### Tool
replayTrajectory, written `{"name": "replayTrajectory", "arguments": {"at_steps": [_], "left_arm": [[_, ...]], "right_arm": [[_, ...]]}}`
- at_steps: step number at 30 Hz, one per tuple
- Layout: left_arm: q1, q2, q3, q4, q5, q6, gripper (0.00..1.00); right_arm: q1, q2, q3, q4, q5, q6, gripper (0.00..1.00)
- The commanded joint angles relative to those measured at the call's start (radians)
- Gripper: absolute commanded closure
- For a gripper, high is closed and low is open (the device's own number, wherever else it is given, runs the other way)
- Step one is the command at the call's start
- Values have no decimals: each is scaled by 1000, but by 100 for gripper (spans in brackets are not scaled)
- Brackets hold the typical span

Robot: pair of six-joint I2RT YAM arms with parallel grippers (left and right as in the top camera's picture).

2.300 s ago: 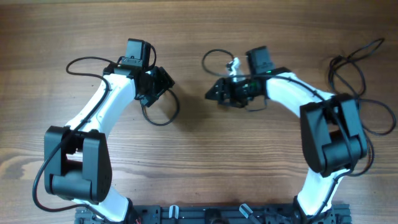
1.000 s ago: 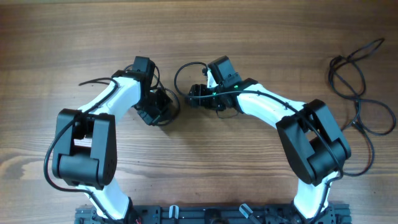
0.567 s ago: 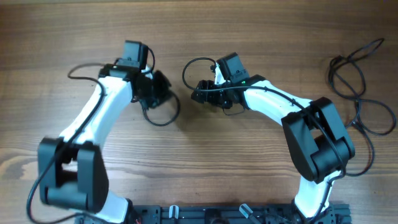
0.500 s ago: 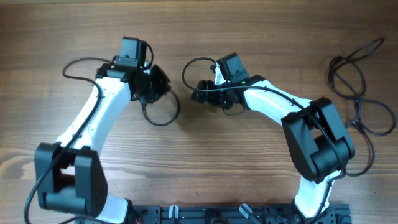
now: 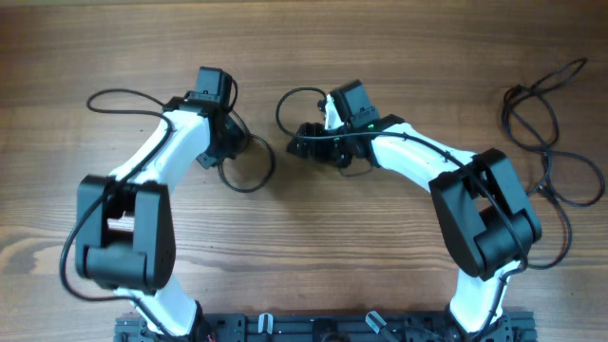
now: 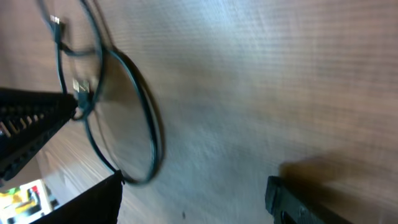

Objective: Untangle cables

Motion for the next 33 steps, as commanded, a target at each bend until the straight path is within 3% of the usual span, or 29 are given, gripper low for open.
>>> {"name": "replayTrajectory", "arguments": {"at_steps": [1,5,14,18,33], "left_arm": [[3,40,-10,-23,79,-6,83],[3,55,-10,-63,109,-6,80],[4,173,-10,-78,417,27,82],[4,191,-10,-78,566,104,82],[3,192,-10,-83,701,103,80]], "right_arm": [[41,12,-21,-13,-27,115,24],[80,12,-80,80,-48,185,24],[104,12,-238,264,-46,386,24],[104,12,-265,322,-90,389,24],[104,12,-266,495,-142,375,24]]}}
